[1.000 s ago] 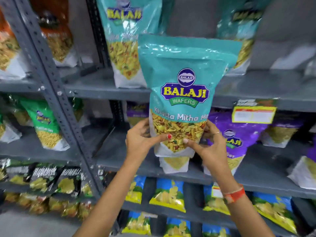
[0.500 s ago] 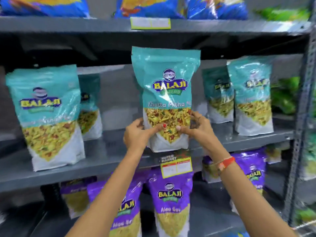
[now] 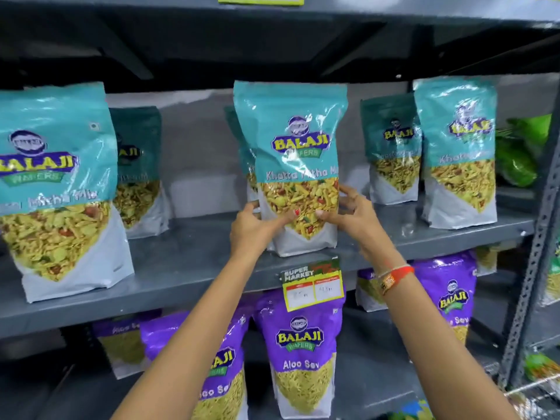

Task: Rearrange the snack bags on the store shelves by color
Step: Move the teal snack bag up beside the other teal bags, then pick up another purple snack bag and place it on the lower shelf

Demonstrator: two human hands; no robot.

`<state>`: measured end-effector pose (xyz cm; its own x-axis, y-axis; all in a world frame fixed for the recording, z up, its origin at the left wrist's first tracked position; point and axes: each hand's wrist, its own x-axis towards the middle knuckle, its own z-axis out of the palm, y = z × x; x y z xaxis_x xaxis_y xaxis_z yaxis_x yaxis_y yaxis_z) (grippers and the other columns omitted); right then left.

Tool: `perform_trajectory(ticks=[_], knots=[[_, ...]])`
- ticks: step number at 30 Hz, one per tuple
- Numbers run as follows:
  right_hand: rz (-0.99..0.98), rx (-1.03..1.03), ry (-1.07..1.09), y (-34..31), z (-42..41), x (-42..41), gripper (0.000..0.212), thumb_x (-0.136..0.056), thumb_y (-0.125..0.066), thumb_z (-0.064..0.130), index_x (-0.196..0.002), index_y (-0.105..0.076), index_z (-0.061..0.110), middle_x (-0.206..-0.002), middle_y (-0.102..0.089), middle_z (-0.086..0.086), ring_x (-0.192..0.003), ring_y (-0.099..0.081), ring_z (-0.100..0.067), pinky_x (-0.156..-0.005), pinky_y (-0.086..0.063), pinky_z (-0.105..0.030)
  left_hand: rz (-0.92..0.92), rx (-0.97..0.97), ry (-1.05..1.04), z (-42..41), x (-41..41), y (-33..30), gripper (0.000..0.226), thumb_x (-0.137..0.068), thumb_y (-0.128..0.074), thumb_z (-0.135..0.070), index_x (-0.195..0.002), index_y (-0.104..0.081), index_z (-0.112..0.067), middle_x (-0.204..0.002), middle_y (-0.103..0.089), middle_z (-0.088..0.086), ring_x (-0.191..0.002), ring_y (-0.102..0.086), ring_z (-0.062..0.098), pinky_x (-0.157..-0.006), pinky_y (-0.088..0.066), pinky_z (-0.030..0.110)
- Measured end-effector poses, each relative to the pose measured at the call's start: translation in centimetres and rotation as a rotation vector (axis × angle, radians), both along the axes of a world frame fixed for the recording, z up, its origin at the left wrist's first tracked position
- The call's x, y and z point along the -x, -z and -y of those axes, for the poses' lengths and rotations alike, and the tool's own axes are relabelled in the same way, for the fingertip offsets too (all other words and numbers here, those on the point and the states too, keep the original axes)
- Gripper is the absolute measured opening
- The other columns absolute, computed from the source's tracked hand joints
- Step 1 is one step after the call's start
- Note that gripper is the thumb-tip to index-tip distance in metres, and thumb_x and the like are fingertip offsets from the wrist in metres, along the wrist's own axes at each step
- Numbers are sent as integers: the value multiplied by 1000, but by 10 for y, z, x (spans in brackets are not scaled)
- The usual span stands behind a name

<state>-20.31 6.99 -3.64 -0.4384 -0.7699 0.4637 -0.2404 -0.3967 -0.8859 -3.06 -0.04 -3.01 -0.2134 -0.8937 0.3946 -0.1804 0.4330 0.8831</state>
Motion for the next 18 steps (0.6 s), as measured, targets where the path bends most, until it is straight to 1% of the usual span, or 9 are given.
perform_trajectory(ticks=[2,4,6,8,11,13,15,16,18], knots=[[-59,0,197,7,-4,-10,85,-64,-83,28,-134,-37,15,-131,-57,-12,-116,-56,-19,-102,-47,-40,9,-5,42,-2,-10,3,87,-57,-79,-49,-128,-43,-14,-130,-58,7,-110,-56,18,-91,-48,34],[-74,125,373,19,-19,-33,76,-69,-79,25,-133,-39,17,-135,-53,-6,-123,-49,-13,-108,-39,-37,-67,40,22,-9,-27,10,86,-62,-79,-39,-134,-37,-15,-135,-52,9,-114,-51,15,-96,-44,31],[-24,339,405,33,-36,-67,51,-76,-69,12,-123,-49,17,-122,-58,0,-117,-54,-10,-103,-42,-33,-246,195,-25,-23,-50,25,64,-69,-76,-28,-125,-47,-18,-128,-59,8,-111,-56,10,-98,-46,28],[16,393,336,56,-45,-104,37,-77,-61,7,-110,-53,21,-107,-62,7,-105,-59,-6,-92,-48,-28,-444,381,-155,-37,-78,56,32,-77,-69,-14,-104,-57,-25,-101,-68,-3,-90,-63,3,-83,-51,21],[6,249,177,111,-40,-149,31,-76,-61,7,-97,-55,29,-95,-64,10,-88,-60,2,-77,-49,-16,-539,413,-395,-43,-124,130,27,-81,-62,-7,-83,-59,-34,-76,-67,-20,-67,-57,-2,-65,-46,15],[10,97,57,150,-30,-176,38,-77,-65,0,-93,-55,33,-92,-64,10,-81,-59,7,-69,-46,-7,-566,305,-456,-32,-154,184,23,-79,-60,-17,-80,-61,-40,-76,-67,-18,-66,-55,-1,-64,-43,15],[-6,-116,-51,201,-12,-194,48,-72,-66,-8,-94,-51,32,-92,-61,9,-77,-59,8,-64,-46,-6,-592,158,-474,-16,-181,227,21,-72,-62,-29,-86,-59,-44,-84,-63,-11,-66,-53,-1,-64,-43,15],[-50,-227,-78,226,-3,-199,51,-68,-70,-6,-96,-49,31,-94,-61,6,-81,-61,4,-69,-50,-12,-567,90,-476,-7,-192,247,29,-68,-66,-29,-92,-55,-42,-93,-59,-9,-68,-52,0,-63,-43,13],[-147,-398,-63,273,12,-206,74,-49,-84,23,-111,-45,30,-108,-60,-2,-103,-60,-18,-90,-52,-35,-503,-114,-411,8,-206,283,52,-65,-75,-15,-103,-46,-33,-109,-53,-1,-80,-53,4,-69,-47,15]])
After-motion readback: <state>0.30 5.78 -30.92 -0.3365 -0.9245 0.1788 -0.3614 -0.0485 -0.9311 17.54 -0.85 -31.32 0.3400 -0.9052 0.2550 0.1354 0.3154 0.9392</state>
